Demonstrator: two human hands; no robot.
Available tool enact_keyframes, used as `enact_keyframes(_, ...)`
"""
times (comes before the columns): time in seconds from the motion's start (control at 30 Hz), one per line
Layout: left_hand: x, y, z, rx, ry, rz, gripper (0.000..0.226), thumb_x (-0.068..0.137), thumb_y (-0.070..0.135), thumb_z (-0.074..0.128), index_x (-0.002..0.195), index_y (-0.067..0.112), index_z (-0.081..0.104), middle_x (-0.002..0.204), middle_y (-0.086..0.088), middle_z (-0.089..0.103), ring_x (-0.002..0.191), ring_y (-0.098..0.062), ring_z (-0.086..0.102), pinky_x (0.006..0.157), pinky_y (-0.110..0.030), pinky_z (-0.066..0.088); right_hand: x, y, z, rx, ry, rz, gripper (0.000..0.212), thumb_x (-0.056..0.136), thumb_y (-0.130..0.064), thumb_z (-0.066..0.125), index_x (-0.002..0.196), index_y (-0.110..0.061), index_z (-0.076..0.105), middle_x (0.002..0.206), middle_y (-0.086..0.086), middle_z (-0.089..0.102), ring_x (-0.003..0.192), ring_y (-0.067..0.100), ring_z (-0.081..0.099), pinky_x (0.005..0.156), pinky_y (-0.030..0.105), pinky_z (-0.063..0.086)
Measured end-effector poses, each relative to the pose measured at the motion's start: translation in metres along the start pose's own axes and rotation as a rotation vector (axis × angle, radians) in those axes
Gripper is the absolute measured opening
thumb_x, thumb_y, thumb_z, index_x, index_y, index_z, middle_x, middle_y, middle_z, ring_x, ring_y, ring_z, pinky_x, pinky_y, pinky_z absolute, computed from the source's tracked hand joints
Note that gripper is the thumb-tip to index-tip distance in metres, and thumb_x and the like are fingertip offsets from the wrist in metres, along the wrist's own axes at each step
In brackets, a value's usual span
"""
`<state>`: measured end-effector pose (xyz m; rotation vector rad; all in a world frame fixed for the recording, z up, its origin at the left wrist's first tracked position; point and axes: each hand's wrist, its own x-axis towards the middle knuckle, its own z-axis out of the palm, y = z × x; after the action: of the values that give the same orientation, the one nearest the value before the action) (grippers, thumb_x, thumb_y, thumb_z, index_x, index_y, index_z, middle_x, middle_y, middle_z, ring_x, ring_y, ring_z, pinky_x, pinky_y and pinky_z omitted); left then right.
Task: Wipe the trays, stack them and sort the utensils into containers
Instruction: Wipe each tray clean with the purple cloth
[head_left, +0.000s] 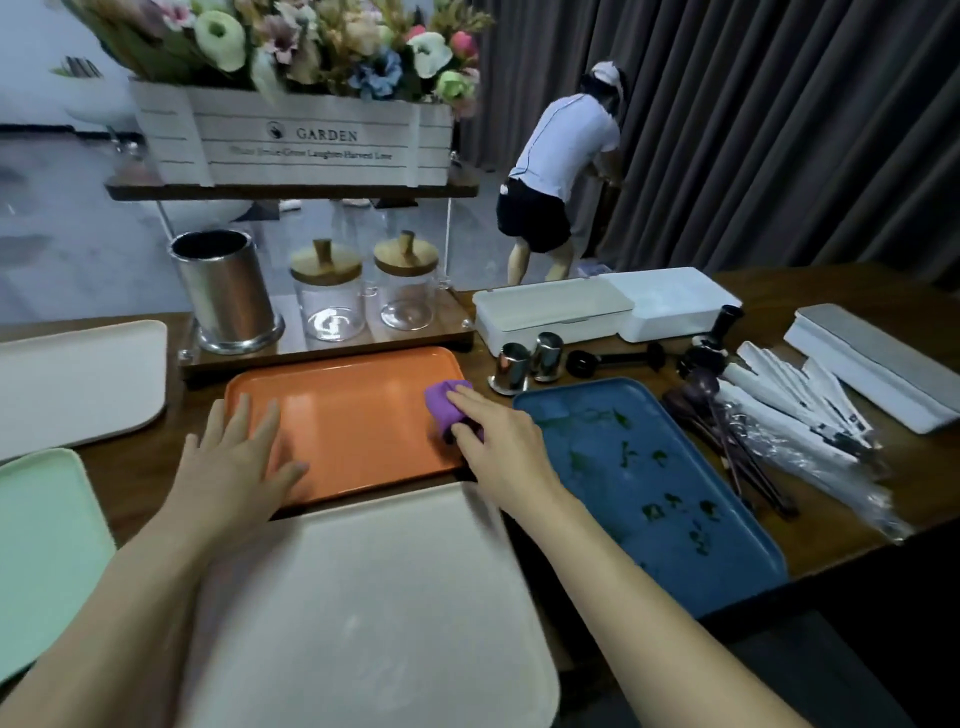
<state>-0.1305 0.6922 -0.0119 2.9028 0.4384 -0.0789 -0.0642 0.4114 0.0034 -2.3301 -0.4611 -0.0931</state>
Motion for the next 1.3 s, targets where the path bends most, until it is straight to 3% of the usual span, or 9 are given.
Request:
enact_keyframes(0.17,-0.015,0.099,0.014,-0.245,0.092,0.265,0.075,0.099,0.044,0.06,0.161,0.015,0.028,0.169,-0.015,0.015,0.157,-0.036,0.003,0.126,-0.051,0.01,-0.027,0.033,-0.064,0.022,0.053,0.042,0.047,0.096,-0.021,0.06,0.141,-0.035,0.056,0.149,-0.013,0.05,0.136,0.009,0.047,0.112,0.034,0.04)
enact_keyframes(0.33,-0.023,0.189,0.035,-0.209,-0.053,0.477,0.076,0.103,0.05,0.049,0.163,0.018,0.016,0.171,-0.004,0.008,0.158,-0.024,-0.001,0.126,-0.043,0.005,-0.063,0.076,-0.107,-0.156,0.084,0.076,0.049,0.099,-0.02,0.058,0.147,-0.03,0.051,0.151,-0.012,0.048,0.141,0.009,0.04,0.114,0.03,0.034)
enact_keyframes(0.43,-0.026,0.23,0.048,-0.076,-0.126,0.543,0.083,0.101,0.058,0.046,0.164,0.016,0.011,0.171,-0.006,0.007,0.158,-0.024,0.001,0.125,-0.042,0.006,-0.085,0.103,-0.109,-0.305,-0.077,0.123,0.051,0.101,-0.026,0.055,0.15,-0.032,0.045,0.157,-0.015,0.038,0.148,0.011,0.03,0.116,0.035,0.032)
enact_keyframes(0.63,-0.029,0.243,0.067,0.015,-0.218,0.489,0.115,0.084,0.081,0.049,0.164,0.011,0.003,0.171,-0.007,-0.005,0.158,-0.024,-0.003,0.126,-0.046,0.002,-0.09,0.124,-0.104,-0.361,-0.267,0.044,0.051,0.106,-0.031,0.039,0.157,-0.032,0.03,0.164,-0.017,0.018,0.154,0.011,0.01,0.119,0.035,0.029)
enact_keyframes(0.77,-0.036,0.242,0.069,0.001,-0.228,0.37,0.14,0.057,0.101,0.019,0.163,0.012,-0.003,0.171,-0.005,-0.007,0.158,-0.02,-0.009,0.126,-0.045,-0.004,-0.061,0.131,-0.105,-0.393,-0.354,-0.067,0.051,0.106,-0.027,0.038,0.156,-0.031,0.029,0.165,-0.016,0.016,0.154,0.013,0.008,0.118,0.038,0.032)
enact_keyframes(0.8,-0.037,0.244,0.067,0.001,-0.257,0.353,0.14,0.055,0.1,0.019,0.163,0.013,-0.003,0.171,-0.004,-0.006,0.157,-0.02,-0.01,0.125,-0.046,-0.005,-0.051,0.132,-0.105,-0.401,-0.381,-0.095,0.051,0.106,-0.027,0.038,0.156,-0.03,0.028,0.166,-0.015,0.015,0.154,0.014,0.008,0.118,0.039,0.032)
enact_keyframes(0.97,-0.038,0.249,0.059,0.001,-0.314,0.283,0.115,0.083,0.077,0.056,0.164,0.018,0.0,0.171,0.004,-0.006,0.156,-0.019,-0.017,0.123,-0.053,-0.011,0.017,0.134,-0.086,-0.41,-0.443,-0.273,0.049,0.106,-0.023,0.037,0.155,-0.019,0.03,0.166,-0.003,0.019,0.153,0.022,0.013,0.117,0.042,0.032)
enact_keyframes(1.13,-0.04,0.249,0.059,-0.084,-0.334,0.234,0.11,0.086,0.066,0.065,0.164,0.021,0.003,0.171,0.008,-0.005,0.155,-0.017,-0.019,0.123,-0.051,-0.014,0.057,0.137,-0.066,-0.451,-0.45,-0.407,0.04,0.103,-0.02,0.041,0.142,-0.013,0.045,0.158,0.003,0.036,0.145,0.024,0.027,0.11,0.042,0.041)
enact_keyframes(1.3,-0.041,0.247,0.062,-0.081,-0.307,0.215,0.107,0.086,0.07,0.061,0.164,0.024,0.004,0.171,0.009,-0.003,0.155,-0.019,-0.02,0.122,-0.05,-0.015,0.045,0.143,-0.077,-0.382,-0.489,-0.433,0.05,0.102,-0.022,0.039,0.151,-0.018,0.037,0.163,-0.002,0.029,0.149,0.023,0.021,0.114,0.044,0.038)
